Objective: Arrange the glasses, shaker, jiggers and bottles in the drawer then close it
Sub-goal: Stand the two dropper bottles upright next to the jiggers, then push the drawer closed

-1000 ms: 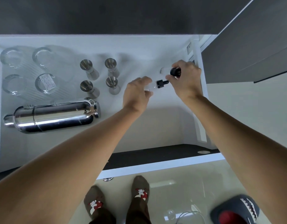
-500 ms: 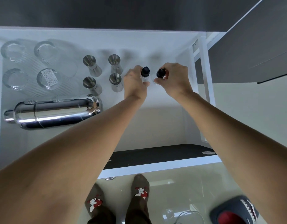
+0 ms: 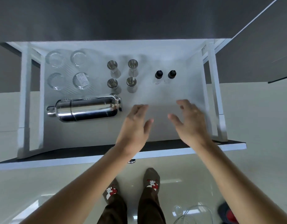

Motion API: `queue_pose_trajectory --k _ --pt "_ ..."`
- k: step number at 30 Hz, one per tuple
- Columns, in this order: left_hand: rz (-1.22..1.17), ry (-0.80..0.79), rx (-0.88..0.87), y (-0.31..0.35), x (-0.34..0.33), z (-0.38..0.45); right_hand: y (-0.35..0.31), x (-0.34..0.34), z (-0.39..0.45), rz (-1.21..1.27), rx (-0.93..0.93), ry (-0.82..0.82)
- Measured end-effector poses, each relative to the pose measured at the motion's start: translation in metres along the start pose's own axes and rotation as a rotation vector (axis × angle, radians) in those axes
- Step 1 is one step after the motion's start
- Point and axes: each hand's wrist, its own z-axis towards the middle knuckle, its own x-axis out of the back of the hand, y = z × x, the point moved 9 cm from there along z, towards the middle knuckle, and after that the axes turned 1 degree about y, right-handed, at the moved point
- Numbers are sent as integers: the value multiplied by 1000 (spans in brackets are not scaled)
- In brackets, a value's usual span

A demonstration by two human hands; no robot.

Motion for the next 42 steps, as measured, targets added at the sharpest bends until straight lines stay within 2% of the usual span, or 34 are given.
queue_pose_trajectory --k 4,6,8,10,20,33,42 --pt "266 180 -92 -3 58 -57 -18 -17 -81 -294 121 69" --pt "438 156 9 -24 70 -80 -19 -31 -101 -384 109 46" --pt "505 69 190 -55 74 -103 -21 -44 -109 -418 118 0" --pt "529 26 279 -76 76 -120 -20 -49 -108 -441 137 -4" --pt "636 -33 200 -81 85 -94 -31 -43 -80 -468 122 15" --pt "663 100 153 -75 117 -8 -71 -19 -1 -443 159 115" --pt "629 198 264 -70 129 32 -90 -8 45 -409 114 201"
